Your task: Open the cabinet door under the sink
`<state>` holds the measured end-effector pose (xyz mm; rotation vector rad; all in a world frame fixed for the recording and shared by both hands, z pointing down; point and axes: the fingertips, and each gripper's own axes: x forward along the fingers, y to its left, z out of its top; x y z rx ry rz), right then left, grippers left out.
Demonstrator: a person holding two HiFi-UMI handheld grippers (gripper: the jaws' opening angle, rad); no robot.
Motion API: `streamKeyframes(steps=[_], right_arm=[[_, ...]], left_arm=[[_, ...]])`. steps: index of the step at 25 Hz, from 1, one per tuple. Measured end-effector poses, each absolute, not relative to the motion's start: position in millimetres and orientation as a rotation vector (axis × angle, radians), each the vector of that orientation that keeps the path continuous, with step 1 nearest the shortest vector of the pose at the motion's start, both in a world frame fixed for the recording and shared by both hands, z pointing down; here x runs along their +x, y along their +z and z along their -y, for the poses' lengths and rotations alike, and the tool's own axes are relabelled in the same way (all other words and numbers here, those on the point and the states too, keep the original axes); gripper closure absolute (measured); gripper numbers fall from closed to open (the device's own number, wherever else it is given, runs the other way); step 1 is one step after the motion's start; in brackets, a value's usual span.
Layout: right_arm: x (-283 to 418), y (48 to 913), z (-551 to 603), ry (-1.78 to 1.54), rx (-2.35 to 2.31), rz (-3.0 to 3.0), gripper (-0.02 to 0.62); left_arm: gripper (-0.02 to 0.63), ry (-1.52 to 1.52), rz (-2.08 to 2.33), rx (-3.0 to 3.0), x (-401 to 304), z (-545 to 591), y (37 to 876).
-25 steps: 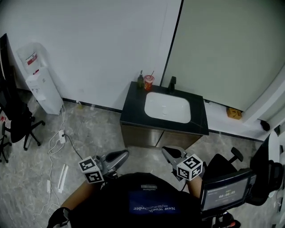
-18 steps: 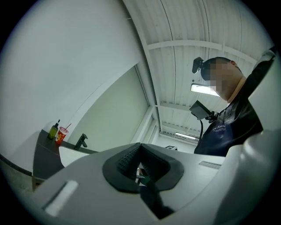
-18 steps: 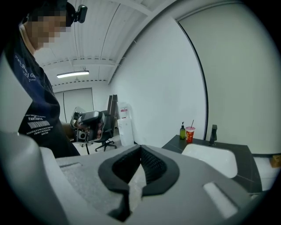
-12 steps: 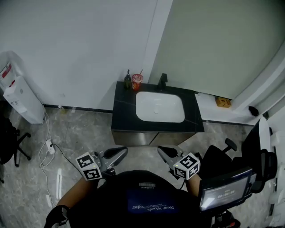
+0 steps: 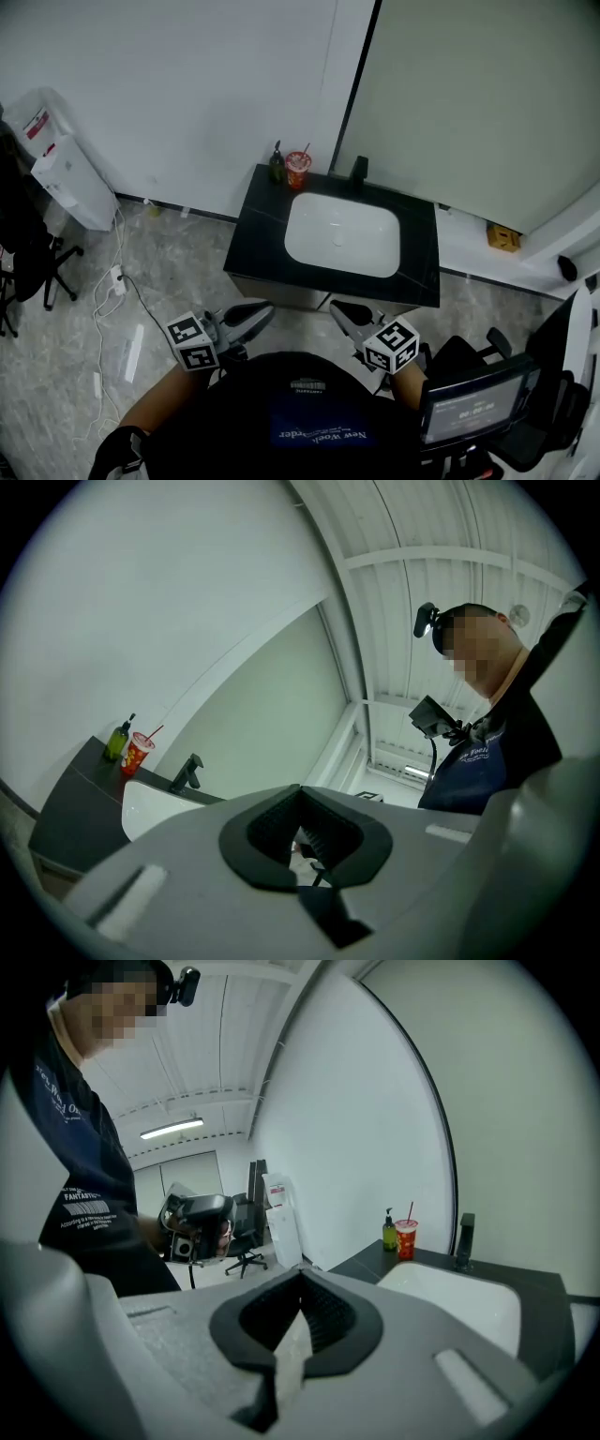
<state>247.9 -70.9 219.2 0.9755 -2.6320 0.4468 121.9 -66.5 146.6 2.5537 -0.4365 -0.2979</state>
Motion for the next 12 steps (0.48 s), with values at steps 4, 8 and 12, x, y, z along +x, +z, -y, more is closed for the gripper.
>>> streamKeyframes(steps=[4, 8, 12], right_arm=[[263, 251, 84, 0.472, 0.836, 2.633, 0.594], [254, 296, 97, 0.449, 0.716, 2.609, 0.594], [225, 340, 96, 0.383, 0.61, 2.57, 0.594]], left_arm=[[0.606, -0.245, 0.536, 2.496, 149, 77, 167], [0.606, -0.18, 0.613, 2.437, 153, 85, 202], [0.606, -0.14, 0.621, 2.385, 145, 81, 248]])
